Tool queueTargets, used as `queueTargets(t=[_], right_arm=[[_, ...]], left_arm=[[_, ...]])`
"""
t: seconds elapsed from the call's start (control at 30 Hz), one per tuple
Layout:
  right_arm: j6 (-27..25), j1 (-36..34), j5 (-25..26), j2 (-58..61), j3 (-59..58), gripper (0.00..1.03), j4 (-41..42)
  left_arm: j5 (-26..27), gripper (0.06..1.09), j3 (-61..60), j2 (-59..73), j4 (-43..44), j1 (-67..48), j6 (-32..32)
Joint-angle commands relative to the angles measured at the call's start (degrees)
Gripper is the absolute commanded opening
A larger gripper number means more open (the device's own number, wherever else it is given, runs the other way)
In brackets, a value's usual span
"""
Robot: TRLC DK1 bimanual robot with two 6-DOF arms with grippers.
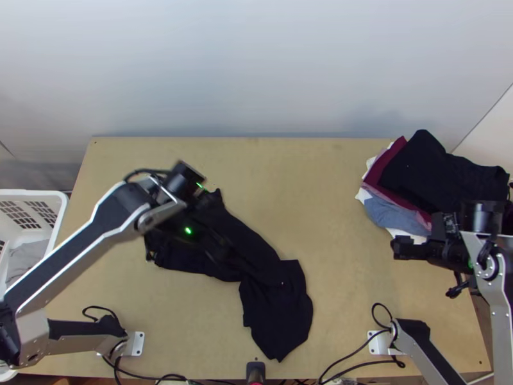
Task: Fold the t-shirt
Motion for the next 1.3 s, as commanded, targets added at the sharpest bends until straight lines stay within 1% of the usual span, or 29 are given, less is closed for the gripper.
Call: queueTargets(t=[0.0,0.03,0.2,0.27,0.33,0.4,0.53,0.6,0.67,0.7,0.73,0.77,0.8,0.87,0.97,1.03,1.27], right_arm=[[-0.5,5.1,-2.7,1.7,-2.3,0.98,0.3],[-0.6,6.6,-2.7,2.2,-2.3,0.98,0.4],[-0.9,13.9,-2.7,5.5,-2.1,0.98,0.3],[-1.0,17.1,-3.0,7.0,-1.8,0.98,0.3],[-1.3,19.8,-3.9,8.7,-1.4,0.98,0.3],[-1.6,22.6,-5.1,11.0,-1.3,0.98,0.3],[-2.1,29.0,-9.6,15.9,-1.4,0.97,0.3],[-3.1,33.1,-9.8,19.1,-1.1,0.97,0.3],[-4.5,36.3,-10.4,22.7,-0.6,0.92,0.3],[-5.2,37.2,-11.2,24.1,-0.5,0.92,0.6],[-5.5,37.7,-12.1,25.3,-0.8,0.92,1.5],[-5.9,37.9,-13.0,26.3,-1.4,0.90,2.5],[-6.5,38.0,-14.1,27.1,-2.2,0.81,3.9],[-6.6,37.8,-15.7,28.5,-3.4,0.72,6.3],[-6.6,37.0,-17.3,29.7,-5.0,0.71,8.7],[-6.6,37.0,-17.4,30.6,-7.1,0.71,11.5],[-6.0,37.6,-19.6,34.9,-12.2,0.71,18.2]], left_arm=[[-5.1,1.04,-7.6,0.2,-1.7,16.5,9.5],[-6.2,1.04,-9.1,0.1,-1.3,18.8,10.8],[-7.4,1.04,-15.9,0.0,2.8,28.5,14.0],[-9.7,1.04,-18.4,0.4,4.9,30.3,15.2],[-11.3,1.04,-20.2,0.6,5.9,30.9,15.4],[-11.6,1.04,-20.9,0.5,5.9,31.0,15.4],[-12.4,1.04,-21.4,-0.7,5.8,30.9,14.3],[-12.5,1.04,-20.9,-1.2,5.5,30.9,13.6],[-12.7,1.04,-20.5,-1.7,4.7,30.9,12.9],[-12.7,1.04,-20.5,-2.1,4.2,30.9,12.8],[-12.7,1.04,-20.7,-2.8,3.6,30.9,12.9],[-12.7,1.04,-20.9,-3.5,2.9,30.9,12.9],[-12.7,1.04,-21.1,-4.3,2.1,30.8,12.9],[-12.7,1.04,-21.7,-6.4,0.6,29.6,12.8],[-13.4,1.04,-24.0,-9.8,-0.2,25.8,12.4],[-15.8,1.04,-26.2,-11.3,0.1,22.7,11.7],[-21.6,1.04,-34.4,-16.2,1.2,12.0,10.9]])
